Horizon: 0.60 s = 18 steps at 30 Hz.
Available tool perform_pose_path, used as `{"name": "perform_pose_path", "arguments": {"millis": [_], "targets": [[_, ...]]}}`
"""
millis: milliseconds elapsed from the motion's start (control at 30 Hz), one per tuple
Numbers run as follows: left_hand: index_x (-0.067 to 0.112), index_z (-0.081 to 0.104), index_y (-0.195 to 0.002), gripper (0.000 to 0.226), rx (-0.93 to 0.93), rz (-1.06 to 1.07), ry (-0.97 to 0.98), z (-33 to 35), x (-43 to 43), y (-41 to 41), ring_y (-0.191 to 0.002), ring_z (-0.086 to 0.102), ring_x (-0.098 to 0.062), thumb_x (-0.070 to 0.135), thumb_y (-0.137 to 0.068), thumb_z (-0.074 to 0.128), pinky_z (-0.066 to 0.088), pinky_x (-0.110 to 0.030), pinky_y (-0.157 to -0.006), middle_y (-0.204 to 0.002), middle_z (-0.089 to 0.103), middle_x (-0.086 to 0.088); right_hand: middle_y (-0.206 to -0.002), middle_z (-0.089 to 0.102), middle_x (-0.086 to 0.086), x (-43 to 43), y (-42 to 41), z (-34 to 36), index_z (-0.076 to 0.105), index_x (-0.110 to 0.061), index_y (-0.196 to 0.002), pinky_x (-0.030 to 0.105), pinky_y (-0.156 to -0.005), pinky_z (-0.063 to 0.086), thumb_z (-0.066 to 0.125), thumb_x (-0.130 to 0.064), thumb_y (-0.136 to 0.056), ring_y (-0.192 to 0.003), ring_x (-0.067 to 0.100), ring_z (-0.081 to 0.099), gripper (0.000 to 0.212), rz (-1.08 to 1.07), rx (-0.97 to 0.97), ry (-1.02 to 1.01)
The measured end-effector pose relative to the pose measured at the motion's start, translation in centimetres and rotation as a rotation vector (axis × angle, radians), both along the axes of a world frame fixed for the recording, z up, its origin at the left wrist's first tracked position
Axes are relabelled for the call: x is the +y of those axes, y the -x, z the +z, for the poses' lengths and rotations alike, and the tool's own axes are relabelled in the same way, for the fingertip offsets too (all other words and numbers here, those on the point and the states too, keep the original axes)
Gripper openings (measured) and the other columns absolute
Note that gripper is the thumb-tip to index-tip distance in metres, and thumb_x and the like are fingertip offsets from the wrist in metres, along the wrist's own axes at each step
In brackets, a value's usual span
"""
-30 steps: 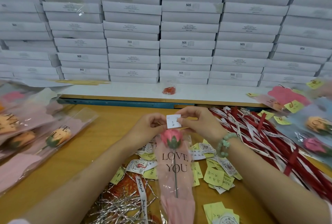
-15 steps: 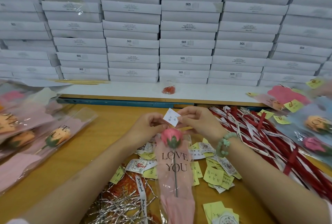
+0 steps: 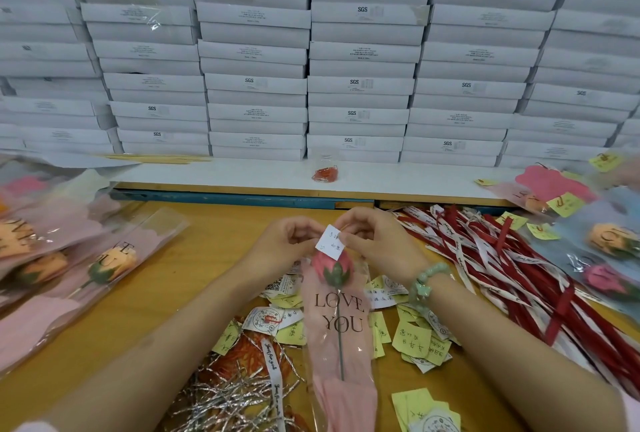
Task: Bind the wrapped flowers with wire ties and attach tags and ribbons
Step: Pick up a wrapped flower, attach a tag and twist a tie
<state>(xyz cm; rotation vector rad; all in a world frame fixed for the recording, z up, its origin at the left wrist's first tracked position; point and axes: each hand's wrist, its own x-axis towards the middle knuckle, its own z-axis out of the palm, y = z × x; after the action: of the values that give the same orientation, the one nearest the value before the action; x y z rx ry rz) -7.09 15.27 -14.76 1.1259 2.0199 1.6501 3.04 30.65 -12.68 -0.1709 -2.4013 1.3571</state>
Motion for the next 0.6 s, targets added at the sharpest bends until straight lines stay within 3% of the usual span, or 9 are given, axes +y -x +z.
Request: {"name": "perform_pose_path", "arguments": {"millis": [100,233,433,533,600], "targets": [[0.014,0.068,-0.096,0.013,-0.014,0.016,-0.001,-0.1,0.1,0.1,-0.084,0.072,-0.015,0.004,-0.091,0.063,0.058,-0.028,-0.078,-0.090,0.076,-0.002,-0.083,0.069,0.003,-0.3,-0.1,-0.1,0.069,-0.012,-0.094,0.017,-0.064,0.051,0.062,-0.004,-0.091,-0.075,0.007,0.062,0.010,-0.021,0.028,-0.055],[0.013,0.059,-0.091,0.016,-0.031,0.026,0.002,-0.2,0.1,0.2,-0.069,0.070,-0.013,-0.003,-0.091,0.061,0.055,-0.021,-0.062,-0.080,0.076,-0.005,-0.086,0.069,0.006,-0.9,0.0,-0.5,0.072,-0.018,-0.090,0.026,-0.071,0.054,0.068,-0.010,-0.089,-0.080,0.014,0.063,0.008,-0.065,0.018,-0.124],[0.014,0.059,-0.094,0.004,-0.055,0.014,0.003,0.0,0.1,0.1,-0.070,0.070,-0.016,0.011,-0.095,0.061,0.056,-0.022,-0.064,-0.082,0.076,-0.007,-0.086,0.065,-0.003,-1.0,0.4,-1.1,0.066,-0.023,-0.091,0.016,-0.065,0.051,0.072,-0.012,-0.084,-0.076,0.005,0.059,0.014,-0.150,0.001,-0.154],[0.014,0.059,-0.094,0.004,-0.081,0.008,-0.026,0.2,0.0,-0.1,-0.066,0.068,-0.013,0.017,-0.094,0.062,0.051,-0.016,-0.058,-0.077,0.074,-0.005,-0.090,0.064,-0.006,-1.0,0.4,-1.3,0.065,-0.022,-0.091,0.024,-0.075,0.052,0.074,-0.016,-0.084,-0.086,0.009,0.059,0.013,-0.167,-0.016,-0.176],[0.014,0.060,-0.094,0.007,-0.066,0.021,-0.026,0.3,0.0,-0.1,-0.069,0.069,-0.014,0.015,-0.091,0.066,0.054,-0.019,-0.062,-0.081,0.075,-0.007,-0.090,0.065,-0.005,-0.9,0.3,-1.2,0.065,-0.017,-0.092,0.024,-0.071,0.055,0.075,-0.016,-0.083,-0.079,0.008,0.063,0.014,-0.135,-0.020,-0.118]]}}
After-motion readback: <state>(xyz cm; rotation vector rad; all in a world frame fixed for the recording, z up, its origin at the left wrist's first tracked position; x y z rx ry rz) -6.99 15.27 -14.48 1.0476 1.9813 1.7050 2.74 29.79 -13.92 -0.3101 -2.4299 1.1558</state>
